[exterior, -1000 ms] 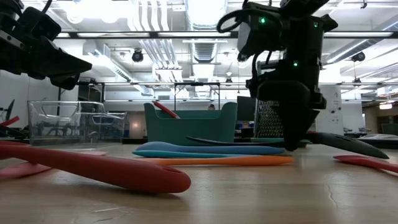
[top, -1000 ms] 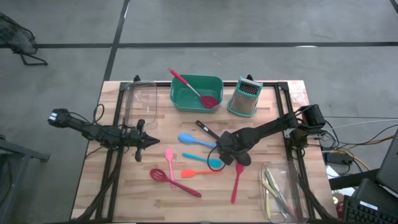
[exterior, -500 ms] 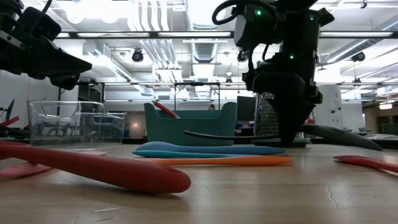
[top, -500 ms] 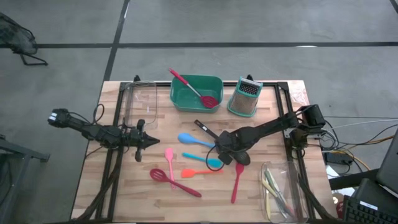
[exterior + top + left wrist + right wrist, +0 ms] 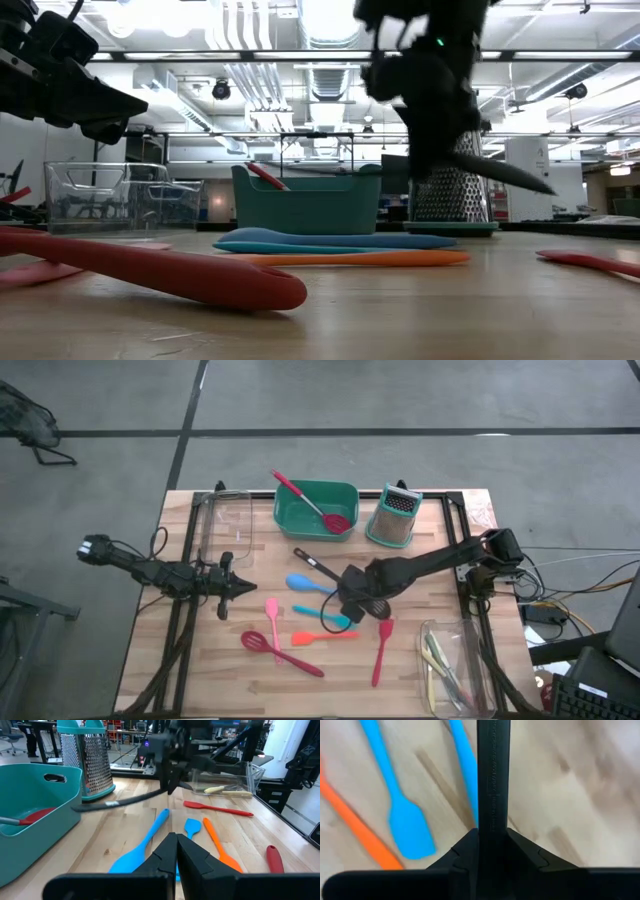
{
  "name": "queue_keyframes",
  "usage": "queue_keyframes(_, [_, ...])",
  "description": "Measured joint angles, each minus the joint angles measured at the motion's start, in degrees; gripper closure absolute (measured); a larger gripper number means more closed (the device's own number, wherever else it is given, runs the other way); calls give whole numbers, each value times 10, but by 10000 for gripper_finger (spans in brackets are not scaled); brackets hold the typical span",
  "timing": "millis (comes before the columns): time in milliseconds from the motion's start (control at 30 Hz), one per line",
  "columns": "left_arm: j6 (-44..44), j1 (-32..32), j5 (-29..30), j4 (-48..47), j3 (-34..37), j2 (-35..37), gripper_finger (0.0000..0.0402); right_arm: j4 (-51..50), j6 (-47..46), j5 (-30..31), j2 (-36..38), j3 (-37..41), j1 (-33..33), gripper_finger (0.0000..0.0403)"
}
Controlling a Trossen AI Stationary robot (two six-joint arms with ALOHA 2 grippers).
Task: Pick & Place Kitchen Items
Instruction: Put the black serving spoon into the green bin
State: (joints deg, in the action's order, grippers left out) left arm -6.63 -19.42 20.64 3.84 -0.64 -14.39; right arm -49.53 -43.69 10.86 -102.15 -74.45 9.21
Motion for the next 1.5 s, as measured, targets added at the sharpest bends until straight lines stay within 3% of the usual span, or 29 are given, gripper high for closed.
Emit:
queue_keyframes(233, [0,0,0,0,0,0,390,-1,102,77,0,-92,-17,337])
queue_keyframes(500, [0,0,0,0,0,0,390,22,227,152,0,-199,-95,326])
queue_keyframes(733, [0,0,0,0,0,0,390,176,368,148,-1,-219,-176,332])
queue_keyframes(867, [0,0,0,0,0,0,390,221,403,145,-15,-219,-223,320])
queue_keyframes(1167, [0,0,0,0,0,0,390,241,394,101,-86,-218,-293,336])
queue_keyframes(1367, [0,0,0,0,0,0,390,232,393,101,-152,-218,-307,316])
queue_keyframes(1500, [0,0,0,0,0,0,390,217,392,101,-184,-218,-306,330])
